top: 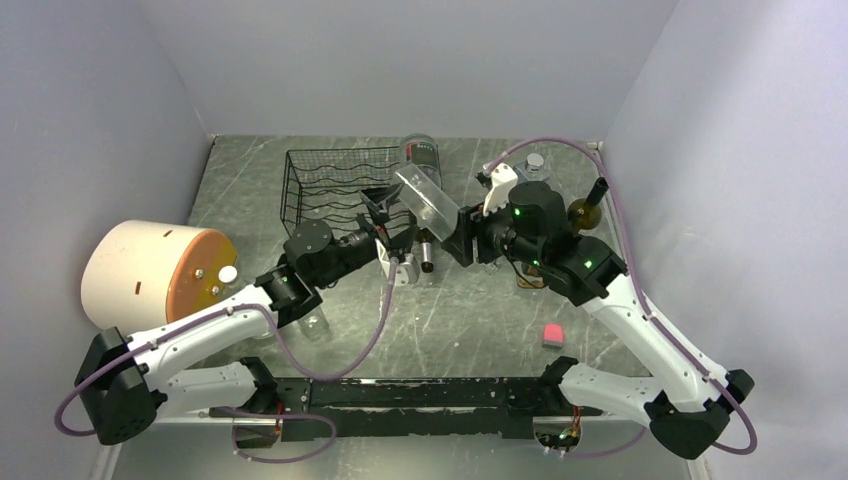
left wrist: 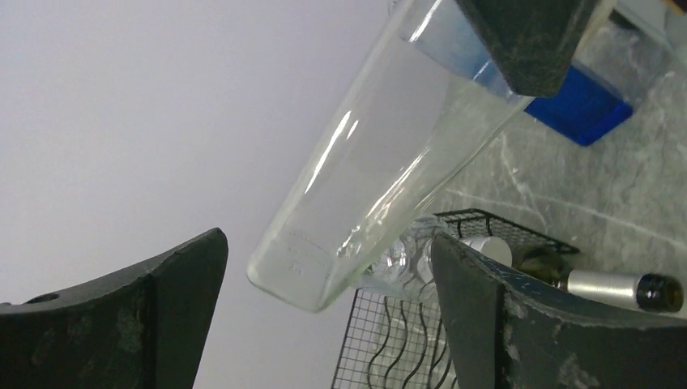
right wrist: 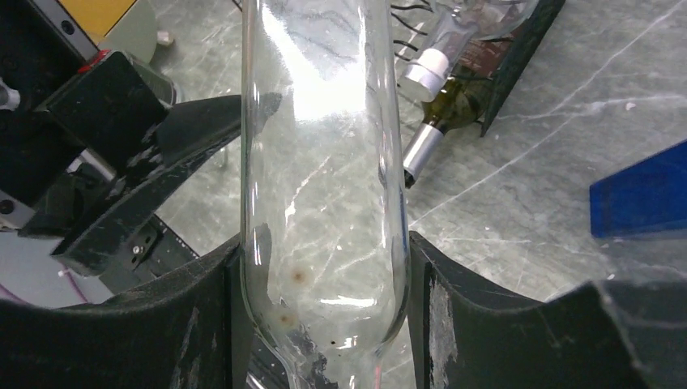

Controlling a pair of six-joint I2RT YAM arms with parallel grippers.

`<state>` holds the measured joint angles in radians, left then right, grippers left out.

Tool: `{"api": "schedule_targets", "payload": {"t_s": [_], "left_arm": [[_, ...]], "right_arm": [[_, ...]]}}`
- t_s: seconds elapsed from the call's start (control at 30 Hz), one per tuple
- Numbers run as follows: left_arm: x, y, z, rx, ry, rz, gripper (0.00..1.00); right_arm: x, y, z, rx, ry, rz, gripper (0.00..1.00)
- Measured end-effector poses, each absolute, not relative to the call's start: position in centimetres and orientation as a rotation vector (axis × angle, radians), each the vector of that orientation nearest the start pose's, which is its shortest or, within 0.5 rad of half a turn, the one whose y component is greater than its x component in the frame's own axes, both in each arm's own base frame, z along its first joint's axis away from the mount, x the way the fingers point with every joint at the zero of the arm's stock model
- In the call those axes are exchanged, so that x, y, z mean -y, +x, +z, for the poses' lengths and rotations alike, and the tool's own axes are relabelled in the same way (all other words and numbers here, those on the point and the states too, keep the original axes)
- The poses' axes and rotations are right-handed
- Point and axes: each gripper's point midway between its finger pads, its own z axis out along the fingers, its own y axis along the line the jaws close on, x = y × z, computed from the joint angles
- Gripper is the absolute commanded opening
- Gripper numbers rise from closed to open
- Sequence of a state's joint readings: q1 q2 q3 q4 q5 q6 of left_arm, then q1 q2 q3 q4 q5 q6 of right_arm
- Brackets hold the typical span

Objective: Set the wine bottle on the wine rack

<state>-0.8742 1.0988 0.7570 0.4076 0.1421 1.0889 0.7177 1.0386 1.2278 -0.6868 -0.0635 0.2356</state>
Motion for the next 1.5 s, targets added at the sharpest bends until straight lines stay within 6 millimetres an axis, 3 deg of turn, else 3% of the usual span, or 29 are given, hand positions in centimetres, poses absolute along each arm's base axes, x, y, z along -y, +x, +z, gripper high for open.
{"api": "schedule_targets", "payload": {"t_s": [0.17, 0.27, 0.47, 0.63, 0.8, 1.07, 1.23, 1.5], "left_arm": [[29.5, 27.0, 32.8, -0.881, 1.156, -0.058, 0.99], [28.0, 27.8, 33.2, -1.063, 0.957, -0.159, 0.99], [23.0, 29.5, 36.7, -1.377, 0.481, -0.323, 0.99], [18.7, 27.7, 39.3, -1.44, 0.223, -0.393, 0.99], [17.5, 26.3, 40.1, -1.513, 0.158, -0.443, 0.98], [17.5, 25.3, 36.4, -1.676, 0.196, -0.433, 0.99], [17.3, 24.5, 36.7, -1.666, 0.199, -0.47, 0.99], [17.0, 23.4, 37.9, -1.63, 0.191, -0.528, 0.99]], "right_arm": [[-21.7, 22.6, 29.4, -2.028, -0.506, 0.628, 0.0], [-21.9, 22.6, 28.7, -2.023, -0.518, 0.635, 0.0], [-23.4, 21.6, 25.9, -2.042, -0.623, 0.717, 0.0], [-24.9, 20.7, 23.2, -2.075, -0.693, 0.793, 0.0], [-26.4, 19.5, 19.6, -2.145, -0.752, 0.807, 0.0], [-29.4, 17.9, 14.7, -2.218, -0.8, 0.704, 0.0], [-29.7, 19.2, 12.2, -2.266, -0.672, 0.593, 0.0], [-30.8, 20.8, 10.2, -2.294, -0.545, 0.49, 0.0]]}}
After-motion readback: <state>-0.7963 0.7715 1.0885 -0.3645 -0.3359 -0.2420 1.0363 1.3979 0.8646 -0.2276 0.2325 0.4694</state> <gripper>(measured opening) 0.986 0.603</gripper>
